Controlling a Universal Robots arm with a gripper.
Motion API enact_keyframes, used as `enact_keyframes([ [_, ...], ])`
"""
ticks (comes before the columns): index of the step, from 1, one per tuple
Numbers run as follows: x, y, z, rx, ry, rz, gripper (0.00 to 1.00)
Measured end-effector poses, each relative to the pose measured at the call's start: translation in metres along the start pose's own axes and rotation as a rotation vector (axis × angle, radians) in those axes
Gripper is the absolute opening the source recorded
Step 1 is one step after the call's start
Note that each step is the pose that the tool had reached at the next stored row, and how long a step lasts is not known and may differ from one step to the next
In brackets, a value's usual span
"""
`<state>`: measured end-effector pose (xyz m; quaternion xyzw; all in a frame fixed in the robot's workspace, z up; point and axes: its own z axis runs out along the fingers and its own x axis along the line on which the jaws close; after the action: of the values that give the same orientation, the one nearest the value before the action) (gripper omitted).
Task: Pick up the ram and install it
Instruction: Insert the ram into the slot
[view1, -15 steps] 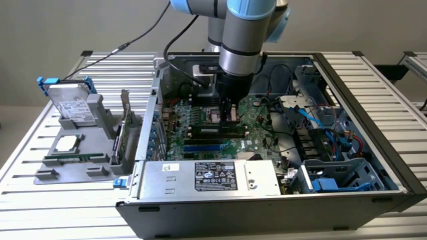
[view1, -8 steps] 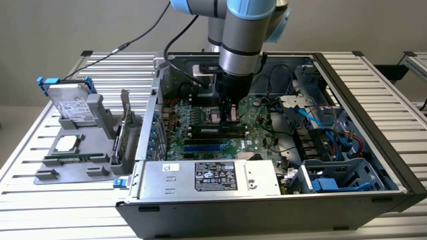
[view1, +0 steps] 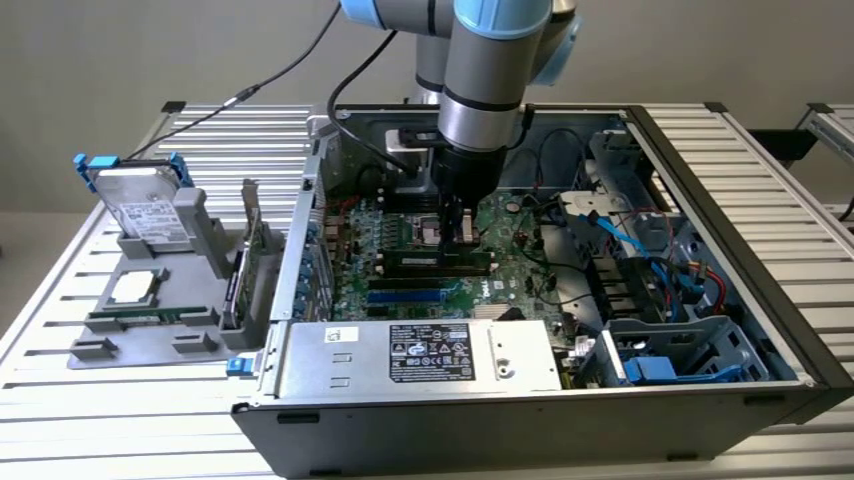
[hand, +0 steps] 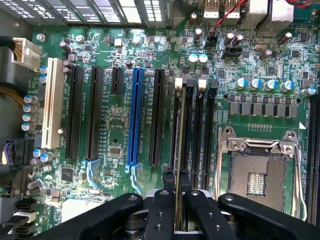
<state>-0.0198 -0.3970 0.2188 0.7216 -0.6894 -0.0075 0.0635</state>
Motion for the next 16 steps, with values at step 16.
enact_keyframes([
  [16, -0.0002, 0.0003, -0.0004, 0.0006, 0.0028, -0.012, 0.14],
])
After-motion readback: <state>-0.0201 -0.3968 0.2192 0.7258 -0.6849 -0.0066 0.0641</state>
